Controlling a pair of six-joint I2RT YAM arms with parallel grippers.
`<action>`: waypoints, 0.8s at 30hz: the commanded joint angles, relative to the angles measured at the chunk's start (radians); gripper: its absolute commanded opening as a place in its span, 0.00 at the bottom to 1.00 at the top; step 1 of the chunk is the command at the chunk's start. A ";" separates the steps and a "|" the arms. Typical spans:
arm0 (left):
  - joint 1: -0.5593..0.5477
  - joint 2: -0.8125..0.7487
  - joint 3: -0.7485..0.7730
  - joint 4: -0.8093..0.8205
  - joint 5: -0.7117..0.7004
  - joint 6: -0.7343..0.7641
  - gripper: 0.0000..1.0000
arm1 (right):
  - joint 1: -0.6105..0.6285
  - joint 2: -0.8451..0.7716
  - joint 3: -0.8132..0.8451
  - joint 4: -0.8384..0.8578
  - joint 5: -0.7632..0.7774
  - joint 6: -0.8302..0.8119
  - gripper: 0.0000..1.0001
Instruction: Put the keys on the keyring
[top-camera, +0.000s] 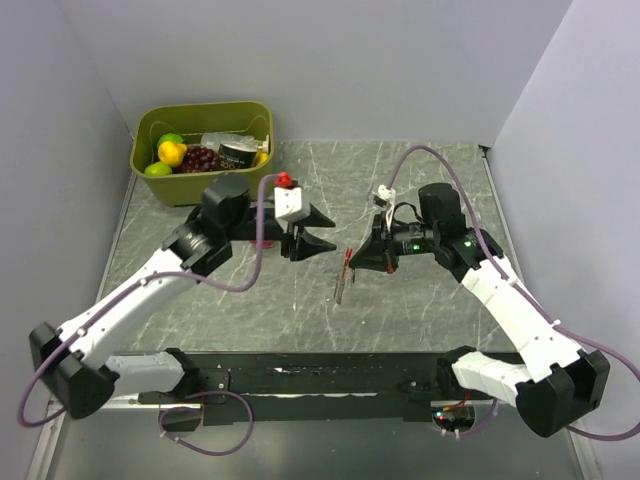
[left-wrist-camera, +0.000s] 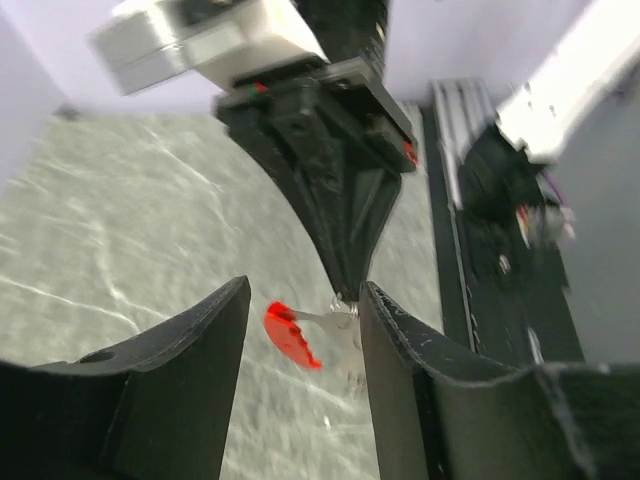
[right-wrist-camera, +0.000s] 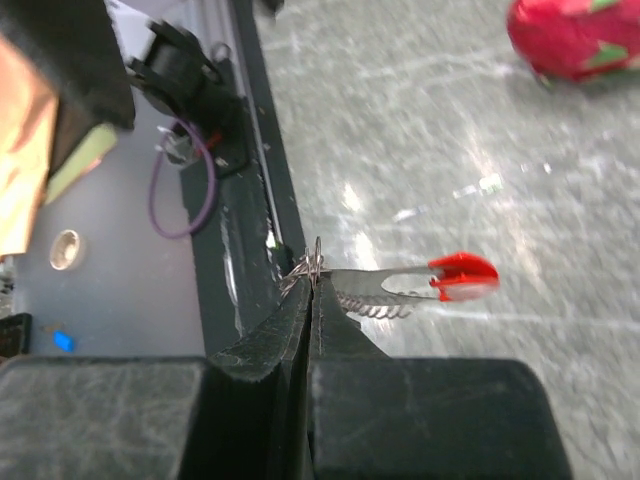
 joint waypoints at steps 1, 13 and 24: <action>0.003 0.114 0.145 -0.359 0.154 0.206 0.53 | 0.029 0.019 0.049 -0.070 0.069 -0.065 0.00; 0.003 0.296 0.287 -0.585 0.245 0.290 0.42 | 0.123 0.035 0.063 -0.077 0.134 -0.057 0.00; -0.002 0.314 0.230 -0.490 0.272 0.247 0.42 | 0.123 0.003 0.042 -0.035 0.143 -0.030 0.00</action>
